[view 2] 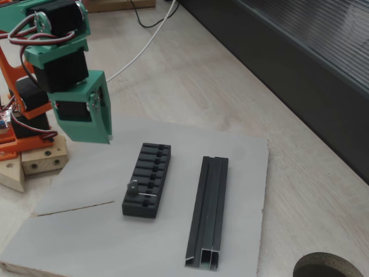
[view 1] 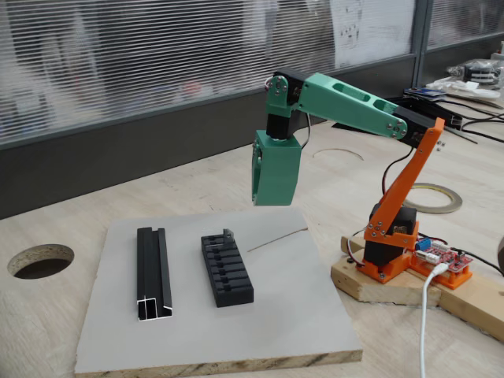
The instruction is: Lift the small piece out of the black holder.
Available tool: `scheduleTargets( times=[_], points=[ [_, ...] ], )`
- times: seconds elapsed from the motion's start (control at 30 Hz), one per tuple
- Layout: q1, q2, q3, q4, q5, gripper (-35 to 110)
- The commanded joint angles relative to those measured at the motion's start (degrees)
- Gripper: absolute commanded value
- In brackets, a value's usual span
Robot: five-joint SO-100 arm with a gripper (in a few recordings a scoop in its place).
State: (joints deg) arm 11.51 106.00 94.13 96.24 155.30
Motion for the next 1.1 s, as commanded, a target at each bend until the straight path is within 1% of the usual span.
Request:
scheduleTargets(
  times=[0.0, 0.17, 0.3, 0.6, 0.77, 0.9, 1.07],
  points=[
    [0.44, 0.09, 0.53, -2.46, 0.35, 10],
    [0.44, 0.0, 0.62, -10.46, 0.35, 19],
    [0.44, 0.0, 0.7, -12.22, 0.26, 25],
    [-0.09, 0.09, 6.77, -12.39, -7.29, 25],
    [-1.49, -0.09, 6.86, -12.57, -6.86, 25],
    [-1.58, -5.8, 5.98, -12.66, -6.86, 25],
    [-1.58, -7.91, 5.45, -18.63, -6.86, 25]
  ],
)
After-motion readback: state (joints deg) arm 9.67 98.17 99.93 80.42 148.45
